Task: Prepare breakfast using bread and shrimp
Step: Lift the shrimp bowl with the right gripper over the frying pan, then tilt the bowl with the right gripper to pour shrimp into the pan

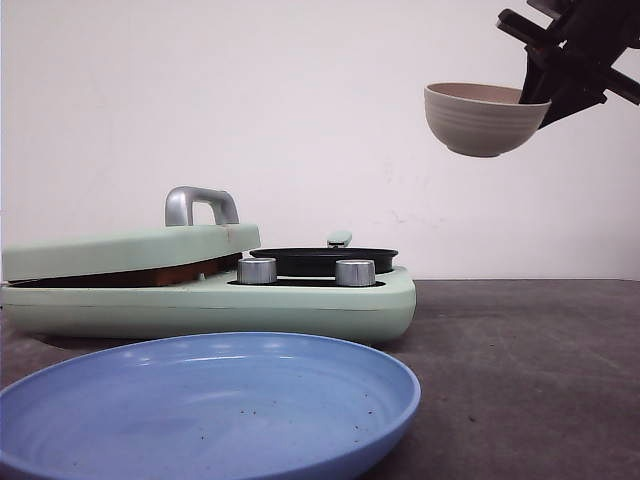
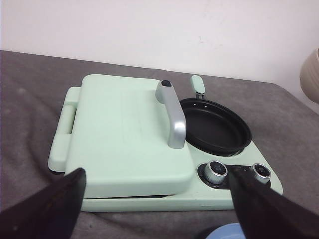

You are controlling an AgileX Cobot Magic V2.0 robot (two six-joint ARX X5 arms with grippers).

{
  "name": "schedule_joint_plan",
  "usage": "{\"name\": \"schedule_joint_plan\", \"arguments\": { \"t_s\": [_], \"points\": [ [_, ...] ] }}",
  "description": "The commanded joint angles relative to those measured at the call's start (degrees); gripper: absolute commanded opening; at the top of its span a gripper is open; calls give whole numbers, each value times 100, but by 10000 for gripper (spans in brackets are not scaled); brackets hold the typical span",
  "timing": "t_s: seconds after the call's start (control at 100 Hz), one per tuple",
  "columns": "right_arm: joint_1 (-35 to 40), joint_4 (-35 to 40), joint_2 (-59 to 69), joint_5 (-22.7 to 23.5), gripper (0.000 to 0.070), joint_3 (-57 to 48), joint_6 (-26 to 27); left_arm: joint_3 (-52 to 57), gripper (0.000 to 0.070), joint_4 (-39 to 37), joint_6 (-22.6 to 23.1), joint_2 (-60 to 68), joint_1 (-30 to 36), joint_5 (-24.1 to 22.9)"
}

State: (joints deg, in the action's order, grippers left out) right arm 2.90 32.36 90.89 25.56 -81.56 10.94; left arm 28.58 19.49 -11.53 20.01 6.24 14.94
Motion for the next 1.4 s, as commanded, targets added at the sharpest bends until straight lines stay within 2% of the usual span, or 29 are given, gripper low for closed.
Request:
{"name": "schedule_joint_plan", "arguments": {
  "t_s": [0.0, 0.22, 0.36, 0.58, 0.74, 0.86, 0.94, 1.24, 1.39],
  "points": [
    [92, -59, 44, 76, 0, -105, 160, 28, 511, -63, -13, 11, 4, -9],
    [535, -791, 44, -70, 0, -105, 212, 28, 511, -68, -11, 11, 4, -11],
    [857, -1368, 70, -483, 0, -105, 212, 28, 511, -66, -11, 11, 4, -9],
    [1327, -1923, 518, -719, 0, -105, 214, 28, 511, -66, 4, 11, 4, -9],
    [1655, -2387, 920, -1283, 0, -105, 2, 28, 511, -63, 15, 11, 4, -9],
    [1880, -2870, 1182, -1631, 0, -105, -428, 28, 511, -66, 57, 11, 4, -9],
    [2039, -3067, 1314, -2201, 0, -105, -815, 28, 511, -66, 94, 11, 4, -9],
    [2723, -3987, 1668, -4280, 0, -105, -2999, 28, 511, -72, 225, 11, 4, -9],
    [2983, -4426, 1812, -5018, 0, -105, -3956, 28, 510, -66, 247, 11, 4, -9]
  ]
}}
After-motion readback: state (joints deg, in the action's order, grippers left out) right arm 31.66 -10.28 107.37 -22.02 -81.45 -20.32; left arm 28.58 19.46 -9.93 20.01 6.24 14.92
